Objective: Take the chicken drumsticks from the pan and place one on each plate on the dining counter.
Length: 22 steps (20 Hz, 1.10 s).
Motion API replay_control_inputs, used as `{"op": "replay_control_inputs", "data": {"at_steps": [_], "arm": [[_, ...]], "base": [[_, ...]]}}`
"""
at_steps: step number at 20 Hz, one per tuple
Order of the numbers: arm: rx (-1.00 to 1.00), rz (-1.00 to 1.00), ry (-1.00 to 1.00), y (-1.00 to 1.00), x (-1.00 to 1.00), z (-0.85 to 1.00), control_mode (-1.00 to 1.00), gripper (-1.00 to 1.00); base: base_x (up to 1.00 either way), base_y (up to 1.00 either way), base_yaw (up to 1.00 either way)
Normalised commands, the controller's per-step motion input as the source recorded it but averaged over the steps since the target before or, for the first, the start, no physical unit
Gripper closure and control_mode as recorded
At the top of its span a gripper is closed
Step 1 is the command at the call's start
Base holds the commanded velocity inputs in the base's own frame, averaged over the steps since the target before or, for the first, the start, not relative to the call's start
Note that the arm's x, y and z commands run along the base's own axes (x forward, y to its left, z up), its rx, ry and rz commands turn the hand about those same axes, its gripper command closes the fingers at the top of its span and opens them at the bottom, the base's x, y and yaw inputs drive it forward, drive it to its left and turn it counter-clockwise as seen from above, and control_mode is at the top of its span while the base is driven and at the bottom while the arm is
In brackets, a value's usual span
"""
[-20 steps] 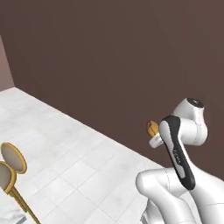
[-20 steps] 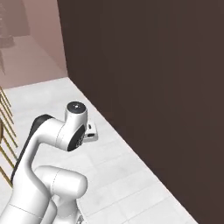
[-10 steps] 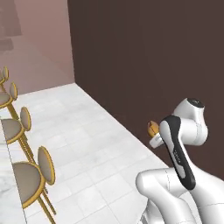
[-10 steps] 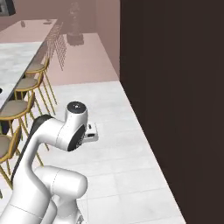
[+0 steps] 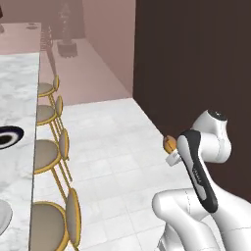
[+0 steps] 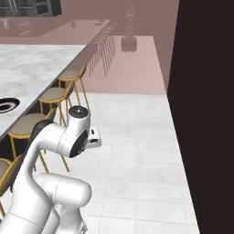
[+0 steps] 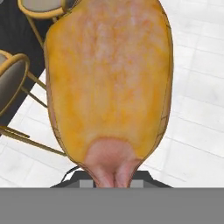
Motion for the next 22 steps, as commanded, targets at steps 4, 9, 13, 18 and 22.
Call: {"op": "replay_control_inputs", "data": {"at_steps": [4, 9, 13, 18, 22], "arm": [[0.00, 0.00, 0.00, 0.00, 0.00, 0.00, 1.00, 1.00], [0.00, 0.00, 0.00, 0.00, 0.00, 0.00, 1.00, 1.00], [0.00, 0.00, 0.00, 0.00, 0.00, 0.00, 1.00, 1.00], [0.00, 0.00, 0.00, 0.00, 0.00, 0.00, 1.00, 1.00], [0.00, 0.00, 0.00, 0.00, 0.00, 0.00, 1.00, 1.00]], "base": [[0.99, -0.46, 0.31], [0.96, -0.43, 0.36], [0.91, -0.33, 0.51], [0.76, -0.11, 0.78], [0.63, -0.08, 0.93]]}}
